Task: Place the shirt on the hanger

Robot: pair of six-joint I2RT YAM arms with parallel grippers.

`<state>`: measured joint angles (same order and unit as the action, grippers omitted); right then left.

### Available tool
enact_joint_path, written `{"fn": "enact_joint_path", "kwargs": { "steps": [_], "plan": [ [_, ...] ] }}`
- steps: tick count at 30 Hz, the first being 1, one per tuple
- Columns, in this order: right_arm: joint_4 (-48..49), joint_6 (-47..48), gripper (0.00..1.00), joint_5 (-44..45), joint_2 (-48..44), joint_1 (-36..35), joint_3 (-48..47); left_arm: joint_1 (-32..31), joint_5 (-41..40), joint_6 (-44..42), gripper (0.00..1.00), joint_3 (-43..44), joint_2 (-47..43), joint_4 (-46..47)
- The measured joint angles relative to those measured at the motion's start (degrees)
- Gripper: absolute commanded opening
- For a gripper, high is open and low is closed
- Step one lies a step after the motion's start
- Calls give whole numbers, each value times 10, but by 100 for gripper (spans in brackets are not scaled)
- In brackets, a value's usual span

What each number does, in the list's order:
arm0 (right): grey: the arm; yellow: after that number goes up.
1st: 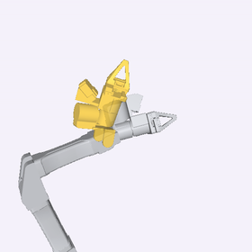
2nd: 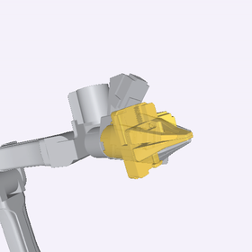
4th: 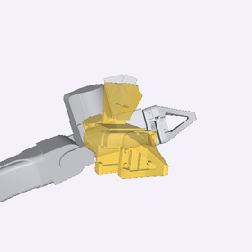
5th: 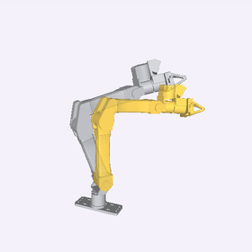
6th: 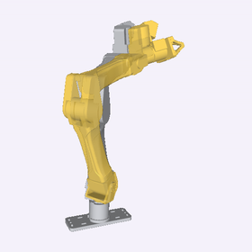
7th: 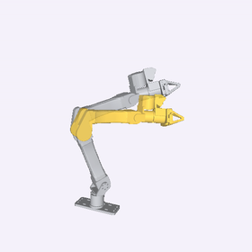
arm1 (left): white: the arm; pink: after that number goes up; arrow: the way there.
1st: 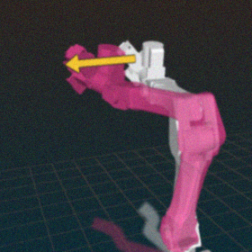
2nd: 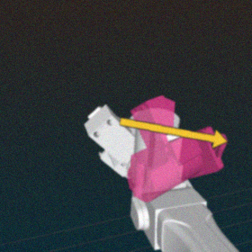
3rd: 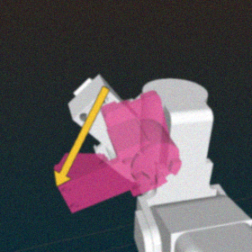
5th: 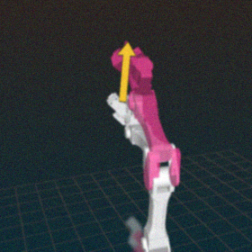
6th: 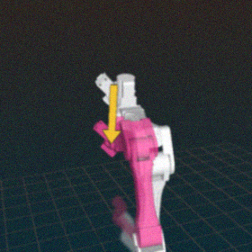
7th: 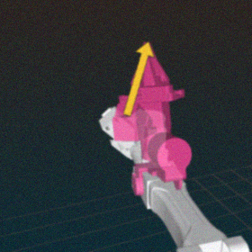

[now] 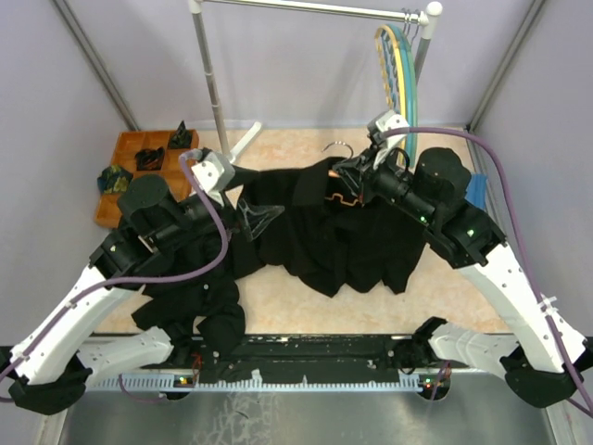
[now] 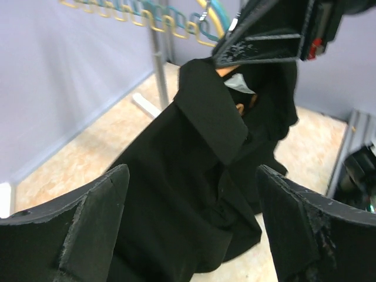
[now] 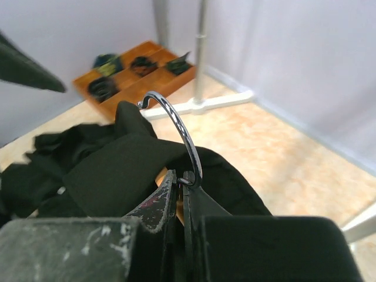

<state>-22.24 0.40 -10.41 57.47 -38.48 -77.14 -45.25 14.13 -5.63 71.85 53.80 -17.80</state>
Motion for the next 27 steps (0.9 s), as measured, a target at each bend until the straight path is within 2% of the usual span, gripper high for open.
{"fn": "enact_joint_path", "kwargs": {
  "steps": [4, 8, 12, 15, 18, 20, 23, 27],
  "plan": [
    [-2, -8, 0, 99, 28, 0, -35, 0, -76, 38, 99, 0, 8, 33],
    [-15, -30, 0, 195, 72, -14, -89, -7, -133, 59, 99, 22, 55, 47],
    [-38, -50, 0, 284, 112, -62, -132, -60, -224, 43, 99, 44, 114, 64],
    [-56, -76, 0, 310, 134, -76, -150, -121, -300, 9, 98, 49, 146, 82],
    [-70, -100, 0, 322, 143, -76, -152, -168, -377, -37, 92, 51, 172, 110],
    [-78, -112, 0, 324, 144, -76, -152, -187, -427, -69, 89, 51, 186, 130],
    [-80, -125, 0, 322, 144, -76, -152, -206, -496, -123, 79, 51, 207, 171],
    [-80, -138, 0, 313, 144, -76, -152, -218, -569, -187, 71, 50, 231, 233]
  ]
}}
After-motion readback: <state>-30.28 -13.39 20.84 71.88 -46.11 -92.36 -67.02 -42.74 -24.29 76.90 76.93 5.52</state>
